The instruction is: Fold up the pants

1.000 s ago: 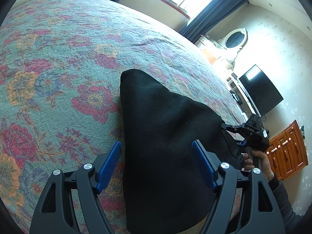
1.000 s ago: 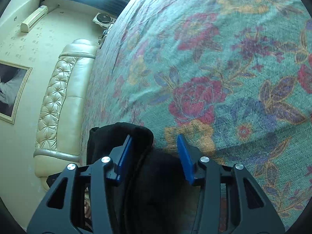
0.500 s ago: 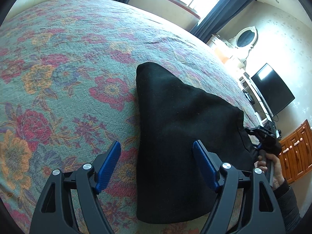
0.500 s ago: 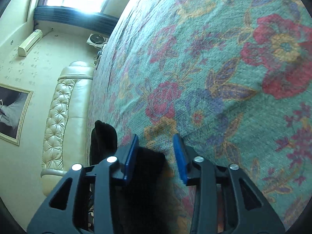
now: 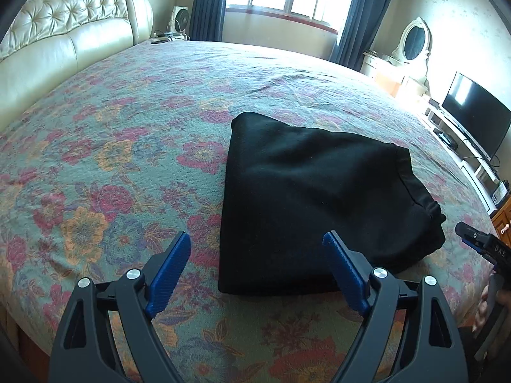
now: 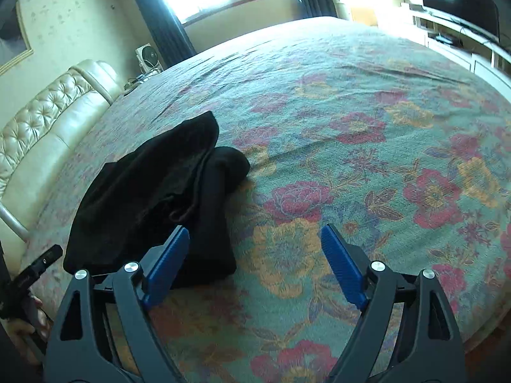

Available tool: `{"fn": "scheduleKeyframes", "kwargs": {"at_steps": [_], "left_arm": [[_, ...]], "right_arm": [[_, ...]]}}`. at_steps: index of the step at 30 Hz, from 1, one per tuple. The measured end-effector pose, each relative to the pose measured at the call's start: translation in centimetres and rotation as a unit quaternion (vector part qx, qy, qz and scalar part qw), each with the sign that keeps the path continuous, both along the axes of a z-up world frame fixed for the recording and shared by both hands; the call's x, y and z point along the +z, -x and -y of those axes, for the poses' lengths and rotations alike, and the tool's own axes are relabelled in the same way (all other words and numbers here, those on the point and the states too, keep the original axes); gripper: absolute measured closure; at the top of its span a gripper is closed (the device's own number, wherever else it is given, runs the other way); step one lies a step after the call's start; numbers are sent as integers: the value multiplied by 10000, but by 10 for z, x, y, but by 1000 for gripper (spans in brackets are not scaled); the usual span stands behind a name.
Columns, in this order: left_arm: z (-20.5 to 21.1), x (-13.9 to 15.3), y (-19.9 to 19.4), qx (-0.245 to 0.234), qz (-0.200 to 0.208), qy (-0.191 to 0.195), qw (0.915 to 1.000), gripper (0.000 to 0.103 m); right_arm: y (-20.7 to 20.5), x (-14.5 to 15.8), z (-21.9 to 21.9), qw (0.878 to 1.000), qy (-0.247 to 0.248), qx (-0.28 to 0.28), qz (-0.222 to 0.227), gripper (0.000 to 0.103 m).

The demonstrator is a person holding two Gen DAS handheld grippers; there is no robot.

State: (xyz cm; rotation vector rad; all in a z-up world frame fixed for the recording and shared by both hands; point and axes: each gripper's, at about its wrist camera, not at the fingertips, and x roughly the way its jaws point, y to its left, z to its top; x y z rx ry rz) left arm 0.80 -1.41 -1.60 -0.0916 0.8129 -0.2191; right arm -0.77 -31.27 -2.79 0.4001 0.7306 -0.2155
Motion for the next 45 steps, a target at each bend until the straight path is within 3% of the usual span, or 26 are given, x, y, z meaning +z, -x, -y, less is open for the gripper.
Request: {"fn": "scheduleKeyframes", "kwargs": {"at_steps": [5,10,17,21,29,39,45], "left_arm": [[19,-2,33,11,74,-202,9998,19],[36,-7,50,-64,25,-529,9986,19],[44,-7,70,63,96,-381,9992,17],[51,-6,79,197,299,-672,9971,17],[52,-2,84,114,386,-440,9982,17],[58,-4,82,204,404,-903,9949,17],[59,-1,84,92,474,-805,9956,17]], "right_arm": [[18,5,-47,9976,635,268,23,12],[25,1,-66,9966,682,458,3,12],[39,-2,-88,9952,715,660,62,12],[46,-2,-101,9929,866,809,73,12],[48,1,-102,9932,801,837,80,12],[48,-2,-106,9928,764,919,19,12],[47,-2,-107,9926,757,951,24,12]]}}
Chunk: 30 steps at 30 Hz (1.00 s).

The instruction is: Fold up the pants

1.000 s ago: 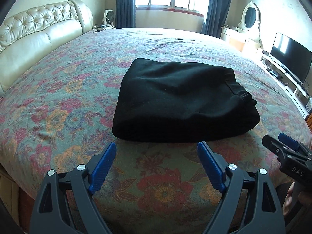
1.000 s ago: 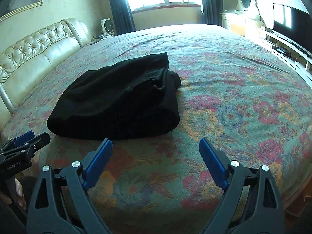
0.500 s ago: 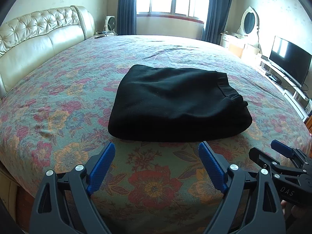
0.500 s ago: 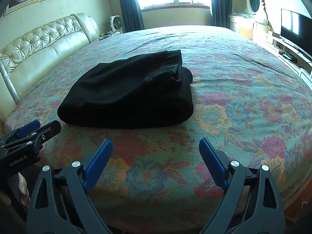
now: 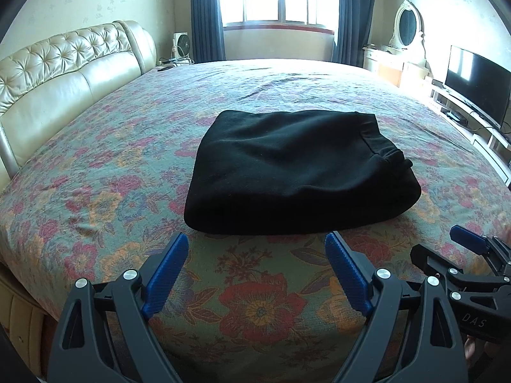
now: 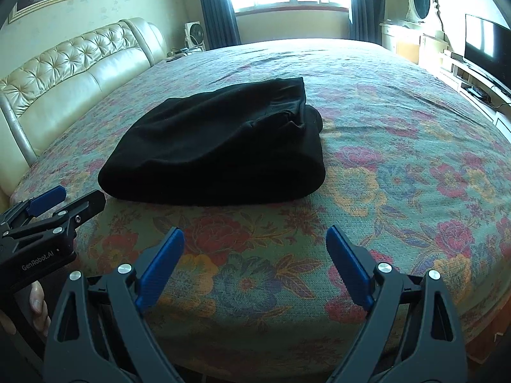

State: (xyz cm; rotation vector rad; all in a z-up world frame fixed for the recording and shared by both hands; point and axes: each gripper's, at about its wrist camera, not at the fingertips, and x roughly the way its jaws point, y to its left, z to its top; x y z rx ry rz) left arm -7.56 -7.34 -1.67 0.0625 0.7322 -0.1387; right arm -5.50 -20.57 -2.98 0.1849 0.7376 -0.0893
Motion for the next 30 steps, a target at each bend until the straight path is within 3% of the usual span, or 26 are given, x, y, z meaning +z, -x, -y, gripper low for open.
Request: {"fn": "scheduleKeyframes", "kwargs": {"at_steps": [4,10,21,27,30], "left_arm": [[0,2,-1,28,57,-55,10000,17],[-12,0,-7,170,-87,237,9995,17],[-14,0,-16,219,-88,51,9997,16],[-7,-4,-19,-257,-275,74,9993,16],[-7,0,-17,-205,-205,246,9993,16]], "right_arm": [[0,-1,0,10000,-24,18,-15,12],[0,-2,-1,10000,-33,44,-31,12],[-1,-6,-4,9999,-47,118,-106,12],[-2,-8,-3,9999,-40,96,-130,12],[-2,-9,-2,9998,-67,97,-154,12]]}}
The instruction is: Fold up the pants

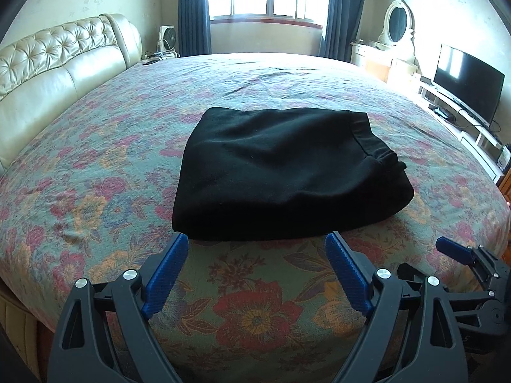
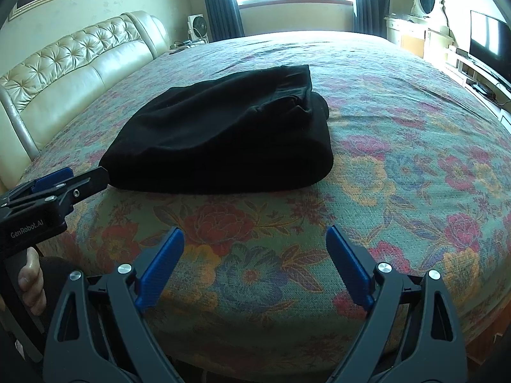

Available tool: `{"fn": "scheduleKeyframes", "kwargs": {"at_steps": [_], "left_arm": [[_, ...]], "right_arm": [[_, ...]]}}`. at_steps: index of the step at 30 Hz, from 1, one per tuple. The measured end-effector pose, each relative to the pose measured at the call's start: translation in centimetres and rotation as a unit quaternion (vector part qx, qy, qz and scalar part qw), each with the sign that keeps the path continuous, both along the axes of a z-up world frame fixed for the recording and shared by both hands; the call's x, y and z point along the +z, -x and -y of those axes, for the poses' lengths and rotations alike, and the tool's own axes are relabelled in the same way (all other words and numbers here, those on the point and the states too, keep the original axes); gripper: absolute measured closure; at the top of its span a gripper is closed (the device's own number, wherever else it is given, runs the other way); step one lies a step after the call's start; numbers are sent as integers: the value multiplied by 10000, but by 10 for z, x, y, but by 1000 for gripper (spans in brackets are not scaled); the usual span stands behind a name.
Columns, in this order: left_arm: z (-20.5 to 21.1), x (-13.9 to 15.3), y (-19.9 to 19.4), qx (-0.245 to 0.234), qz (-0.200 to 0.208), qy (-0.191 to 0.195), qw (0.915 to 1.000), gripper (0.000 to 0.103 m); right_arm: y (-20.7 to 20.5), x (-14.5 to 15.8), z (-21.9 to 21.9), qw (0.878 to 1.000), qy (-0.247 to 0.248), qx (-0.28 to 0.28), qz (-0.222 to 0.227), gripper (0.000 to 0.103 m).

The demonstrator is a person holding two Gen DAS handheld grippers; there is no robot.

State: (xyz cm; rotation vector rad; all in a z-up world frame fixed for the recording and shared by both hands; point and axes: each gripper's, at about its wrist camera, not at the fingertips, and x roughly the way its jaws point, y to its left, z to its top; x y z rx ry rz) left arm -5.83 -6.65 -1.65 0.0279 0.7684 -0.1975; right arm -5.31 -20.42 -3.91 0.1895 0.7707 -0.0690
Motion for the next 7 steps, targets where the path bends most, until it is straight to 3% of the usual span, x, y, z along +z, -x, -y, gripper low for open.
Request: {"fn": "scheduleKeyframes", "kwargs": {"at_steps": [3,7], "left_arm": [[-4,1,-3,138,-82,192,9997,16],[-7,1,-4,200,-100,174,9996,16]], "right_arm": [[1,1,2,10000,3,-22,41,12],[1,4,5,9999,-13,-61,92,12]]}}
